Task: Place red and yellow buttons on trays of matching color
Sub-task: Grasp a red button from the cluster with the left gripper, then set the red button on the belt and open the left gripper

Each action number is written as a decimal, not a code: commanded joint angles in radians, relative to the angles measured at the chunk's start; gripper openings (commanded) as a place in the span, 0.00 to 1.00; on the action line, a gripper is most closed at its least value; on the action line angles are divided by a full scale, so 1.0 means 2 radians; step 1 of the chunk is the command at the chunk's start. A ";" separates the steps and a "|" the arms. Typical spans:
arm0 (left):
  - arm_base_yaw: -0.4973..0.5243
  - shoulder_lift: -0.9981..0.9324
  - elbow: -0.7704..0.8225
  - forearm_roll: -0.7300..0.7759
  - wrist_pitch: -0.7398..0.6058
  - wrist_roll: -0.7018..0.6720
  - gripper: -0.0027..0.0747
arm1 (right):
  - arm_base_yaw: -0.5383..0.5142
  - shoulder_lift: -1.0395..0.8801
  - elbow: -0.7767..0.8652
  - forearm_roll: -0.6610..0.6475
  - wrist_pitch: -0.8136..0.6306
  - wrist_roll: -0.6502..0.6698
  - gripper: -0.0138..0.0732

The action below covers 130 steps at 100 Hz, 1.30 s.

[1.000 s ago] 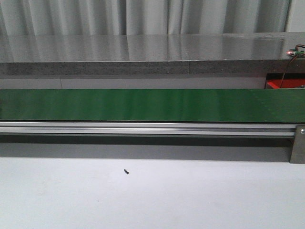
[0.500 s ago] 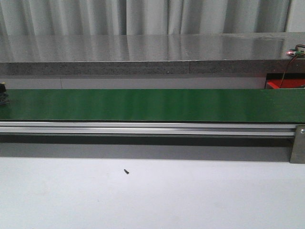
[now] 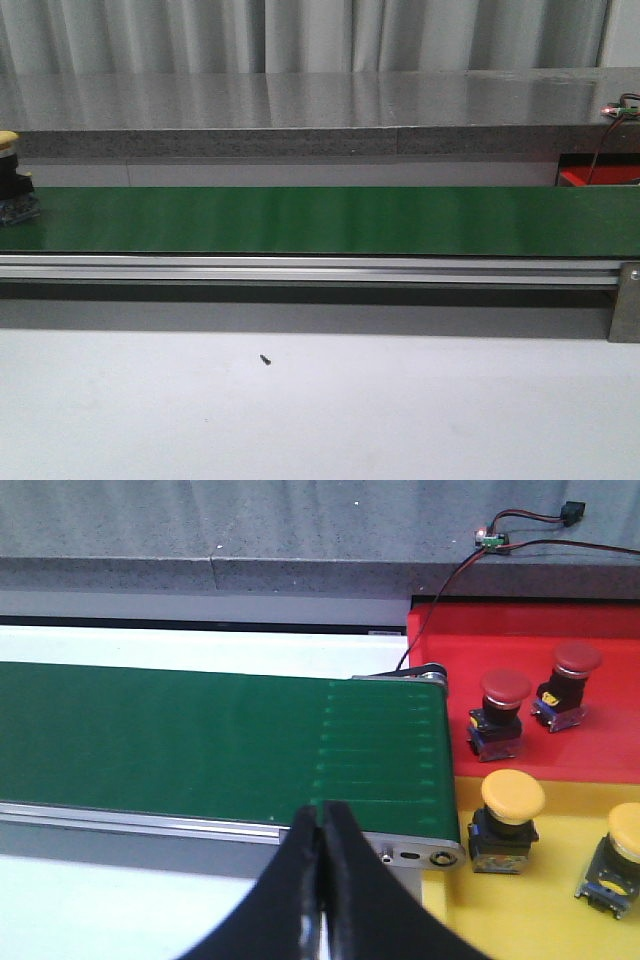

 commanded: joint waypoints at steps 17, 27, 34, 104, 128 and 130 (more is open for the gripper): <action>-0.001 -0.025 -0.015 -0.011 -0.021 0.001 0.26 | 0.001 0.001 -0.013 0.000 -0.034 -0.004 0.02; -0.001 -0.028 -0.015 -0.011 -0.017 0.001 0.26 | 0.001 0.001 -0.013 0.000 -0.034 -0.004 0.02; -0.001 -0.036 -0.015 -0.011 -0.017 0.001 0.26 | 0.001 0.001 -0.013 0.000 -0.034 -0.004 0.02; -0.005 -0.165 -0.014 -0.011 0.040 0.001 0.26 | 0.001 0.001 -0.013 0.000 -0.034 -0.004 0.02; -0.025 -0.208 -0.004 -0.025 0.049 0.001 0.26 | 0.001 0.001 -0.013 0.000 -0.034 -0.004 0.02; -0.028 -0.210 -0.001 -0.025 0.049 0.001 0.26 | 0.001 0.001 -0.013 0.000 -0.034 -0.004 0.02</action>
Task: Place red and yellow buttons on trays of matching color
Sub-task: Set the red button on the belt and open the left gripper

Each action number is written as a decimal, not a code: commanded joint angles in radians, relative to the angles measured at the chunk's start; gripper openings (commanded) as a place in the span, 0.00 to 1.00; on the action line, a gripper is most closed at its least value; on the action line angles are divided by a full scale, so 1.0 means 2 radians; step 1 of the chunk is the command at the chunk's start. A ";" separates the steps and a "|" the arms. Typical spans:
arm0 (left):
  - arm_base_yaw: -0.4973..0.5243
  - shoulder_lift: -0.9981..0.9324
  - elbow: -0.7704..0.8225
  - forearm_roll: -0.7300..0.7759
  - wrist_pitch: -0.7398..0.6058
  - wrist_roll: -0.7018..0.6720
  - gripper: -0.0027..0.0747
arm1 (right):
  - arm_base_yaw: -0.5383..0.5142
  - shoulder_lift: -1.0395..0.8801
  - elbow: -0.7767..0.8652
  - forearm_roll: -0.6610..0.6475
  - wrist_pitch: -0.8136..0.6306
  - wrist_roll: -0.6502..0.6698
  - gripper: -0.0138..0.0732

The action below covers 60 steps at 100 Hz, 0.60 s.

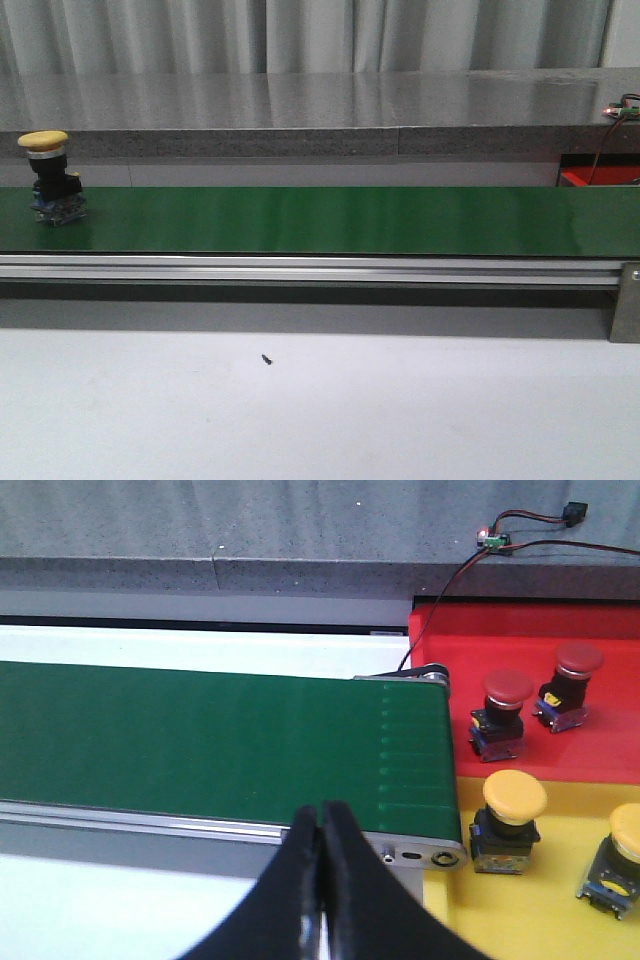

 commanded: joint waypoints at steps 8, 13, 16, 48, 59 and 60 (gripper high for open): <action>-0.028 -0.044 0.005 -0.016 -0.019 0.000 0.26 | 0.001 0.001 -0.013 0.000 -0.034 -0.004 0.02; -0.039 -0.046 0.015 -0.018 -0.019 0.000 0.26 | 0.001 0.001 -0.013 0.000 -0.034 -0.004 0.02; -0.045 -0.048 0.020 -0.018 -0.019 0.000 0.26 | 0.001 0.001 -0.013 0.000 -0.034 -0.004 0.02; -0.114 -0.048 0.079 0.002 -0.058 0.000 0.26 | 0.001 0.001 -0.013 0.000 -0.034 -0.004 0.02; -0.124 -0.048 0.094 0.013 -0.073 0.000 0.26 | 0.001 0.001 -0.013 0.000 -0.034 -0.004 0.02; -0.124 -0.048 0.095 0.014 -0.073 0.000 0.26 | 0.001 0.001 -0.013 0.000 -0.034 -0.004 0.02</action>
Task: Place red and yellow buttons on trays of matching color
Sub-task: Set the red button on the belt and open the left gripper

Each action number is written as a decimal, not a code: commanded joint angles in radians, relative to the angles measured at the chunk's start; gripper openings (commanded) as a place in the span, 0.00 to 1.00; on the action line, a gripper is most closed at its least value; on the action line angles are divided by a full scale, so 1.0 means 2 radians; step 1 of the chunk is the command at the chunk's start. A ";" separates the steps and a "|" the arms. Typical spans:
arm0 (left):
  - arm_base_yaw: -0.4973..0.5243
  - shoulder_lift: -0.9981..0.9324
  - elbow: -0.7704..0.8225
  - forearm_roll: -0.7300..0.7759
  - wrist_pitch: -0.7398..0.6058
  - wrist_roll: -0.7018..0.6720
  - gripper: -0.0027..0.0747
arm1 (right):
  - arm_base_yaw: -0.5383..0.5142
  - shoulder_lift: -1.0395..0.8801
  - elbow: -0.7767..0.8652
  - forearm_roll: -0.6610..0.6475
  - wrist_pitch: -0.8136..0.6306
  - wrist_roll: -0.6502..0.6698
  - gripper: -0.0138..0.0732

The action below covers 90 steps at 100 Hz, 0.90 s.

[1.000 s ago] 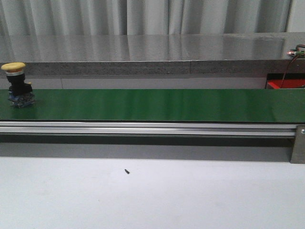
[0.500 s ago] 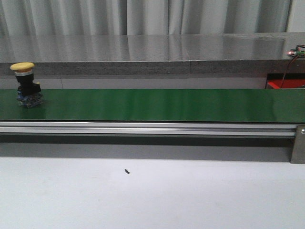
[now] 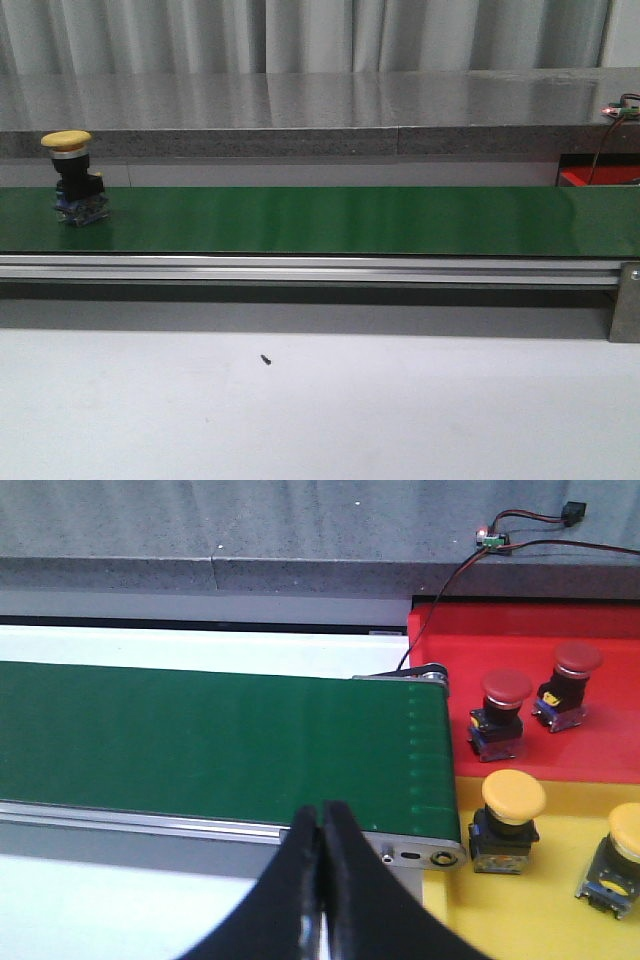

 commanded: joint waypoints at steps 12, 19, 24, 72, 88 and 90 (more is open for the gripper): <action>-0.010 -0.026 0.012 0.013 -0.056 0.000 0.26 | 0.001 0.001 -0.013 0.000 -0.034 -0.004 0.02; -0.010 -0.026 0.015 0.021 -0.062 0.000 0.26 | 0.001 0.001 -0.013 0.000 -0.034 -0.004 0.02; -0.010 -0.026 0.017 0.024 -0.065 0.000 0.26 | 0.001 0.001 -0.013 0.000 -0.034 -0.004 0.02; -0.010 -0.026 0.017 0.025 -0.064 0.000 0.78 | 0.001 0.001 -0.013 0.000 -0.034 -0.004 0.02; -0.010 -0.036 0.017 0.011 -0.066 0.000 0.78 | 0.001 0.001 -0.013 0.000 -0.034 -0.004 0.02; -0.010 -0.040 0.017 0.010 -0.066 0.000 0.78 | 0.001 0.001 -0.013 0.000 -0.034 -0.004 0.02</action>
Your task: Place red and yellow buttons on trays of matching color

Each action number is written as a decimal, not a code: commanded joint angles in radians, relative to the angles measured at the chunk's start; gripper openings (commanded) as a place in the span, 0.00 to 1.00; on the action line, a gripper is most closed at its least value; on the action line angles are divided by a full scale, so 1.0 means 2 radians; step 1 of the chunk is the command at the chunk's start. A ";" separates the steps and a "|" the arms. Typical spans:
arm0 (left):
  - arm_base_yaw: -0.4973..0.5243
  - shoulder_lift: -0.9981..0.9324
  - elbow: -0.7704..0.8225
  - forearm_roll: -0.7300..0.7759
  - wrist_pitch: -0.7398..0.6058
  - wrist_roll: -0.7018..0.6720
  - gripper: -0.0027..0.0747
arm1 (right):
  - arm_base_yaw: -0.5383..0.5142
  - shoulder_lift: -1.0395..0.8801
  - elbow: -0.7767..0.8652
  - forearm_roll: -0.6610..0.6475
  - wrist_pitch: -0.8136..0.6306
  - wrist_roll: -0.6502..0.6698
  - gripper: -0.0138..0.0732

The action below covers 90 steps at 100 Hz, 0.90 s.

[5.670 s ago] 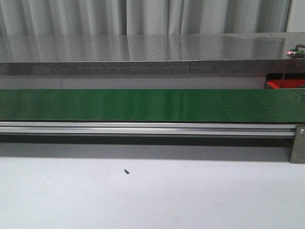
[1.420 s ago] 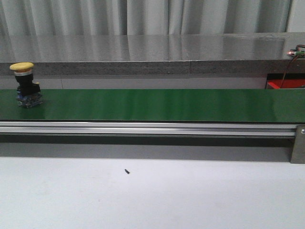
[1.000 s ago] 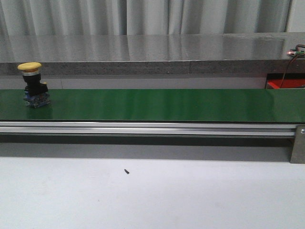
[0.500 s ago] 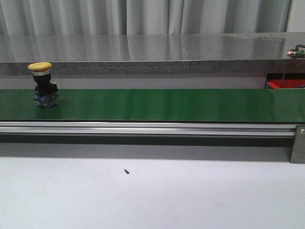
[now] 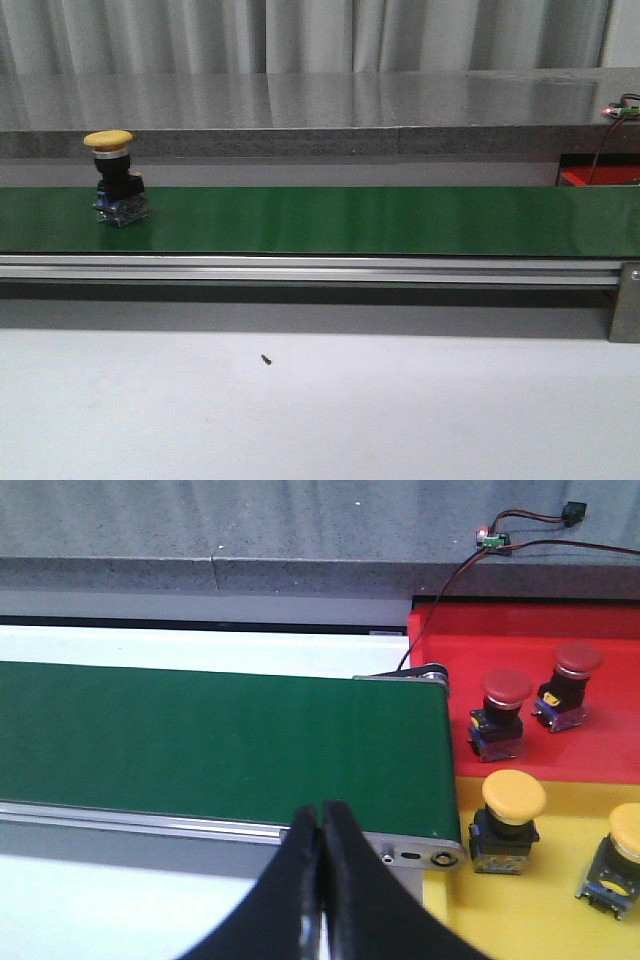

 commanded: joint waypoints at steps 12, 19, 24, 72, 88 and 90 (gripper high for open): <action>-0.004 -0.052 -0.014 -0.023 -0.025 0.000 0.78 | 0.001 0.001 -0.013 0.000 -0.034 -0.004 0.02; -0.004 -0.067 -0.013 -0.023 -0.023 0.000 0.75 | 0.001 0.001 -0.013 0.000 -0.034 -0.004 0.02; -0.004 -0.079 -0.010 -0.025 -0.023 0.000 0.72 | 0.001 0.001 -0.013 0.000 -0.034 -0.004 0.02; -0.015 -0.207 0.089 -0.072 -0.029 0.036 0.01 | 0.001 0.001 -0.013 0.000 -0.032 -0.004 0.02; -0.055 -0.243 0.126 -0.072 -0.030 0.049 0.01 | 0.001 0.001 -0.013 0.000 -0.032 -0.004 0.02; -0.060 -0.247 0.131 -0.072 -0.031 0.049 0.01 | 0.001 0.001 -0.013 0.000 -0.032 -0.004 0.02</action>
